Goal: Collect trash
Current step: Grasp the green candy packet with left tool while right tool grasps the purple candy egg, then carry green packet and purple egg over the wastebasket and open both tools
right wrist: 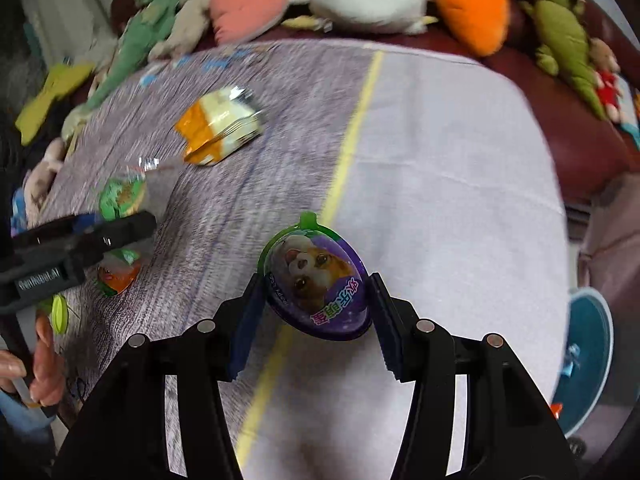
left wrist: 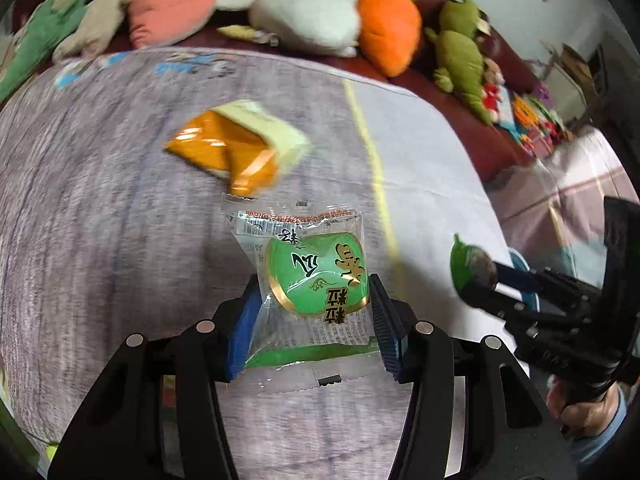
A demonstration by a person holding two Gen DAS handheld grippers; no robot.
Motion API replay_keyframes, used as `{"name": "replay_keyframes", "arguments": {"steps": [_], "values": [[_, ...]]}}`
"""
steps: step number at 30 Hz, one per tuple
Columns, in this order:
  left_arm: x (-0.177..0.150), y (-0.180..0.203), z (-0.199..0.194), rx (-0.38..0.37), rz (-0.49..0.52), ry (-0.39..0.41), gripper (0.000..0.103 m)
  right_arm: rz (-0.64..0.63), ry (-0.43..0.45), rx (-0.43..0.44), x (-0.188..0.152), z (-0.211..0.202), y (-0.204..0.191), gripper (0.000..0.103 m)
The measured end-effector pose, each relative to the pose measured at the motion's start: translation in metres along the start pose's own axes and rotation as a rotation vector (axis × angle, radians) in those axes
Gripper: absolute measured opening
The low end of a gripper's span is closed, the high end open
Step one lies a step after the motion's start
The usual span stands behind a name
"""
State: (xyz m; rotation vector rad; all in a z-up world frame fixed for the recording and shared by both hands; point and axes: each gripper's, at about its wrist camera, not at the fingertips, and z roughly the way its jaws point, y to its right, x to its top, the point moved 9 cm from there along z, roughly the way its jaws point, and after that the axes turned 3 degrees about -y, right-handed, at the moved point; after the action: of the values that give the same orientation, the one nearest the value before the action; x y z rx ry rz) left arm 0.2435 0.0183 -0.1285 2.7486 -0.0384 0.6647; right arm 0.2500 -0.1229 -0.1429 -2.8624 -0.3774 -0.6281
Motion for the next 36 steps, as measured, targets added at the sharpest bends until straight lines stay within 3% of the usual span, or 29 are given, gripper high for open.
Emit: {"name": "replay_keyframes", "arguments": {"steps": [10, 19, 36], "values": [[-0.008, 0.110, 0.020, -0.030, 0.181, -0.049, 0.053, 0.220, 0.119, -0.033, -0.035, -0.073, 0.104, 0.050], [-0.019, 0.206, 0.034, -0.035, 0.348, -0.074, 0.053, 0.355, 0.193, -0.056, -0.070, -0.114, 0.178, 0.050], [-0.051, 0.320, 0.073, -0.052, 0.527, -0.145, 0.053, 0.533, 0.275, -0.105, -0.135, -0.165, 0.287, 0.050]]}}
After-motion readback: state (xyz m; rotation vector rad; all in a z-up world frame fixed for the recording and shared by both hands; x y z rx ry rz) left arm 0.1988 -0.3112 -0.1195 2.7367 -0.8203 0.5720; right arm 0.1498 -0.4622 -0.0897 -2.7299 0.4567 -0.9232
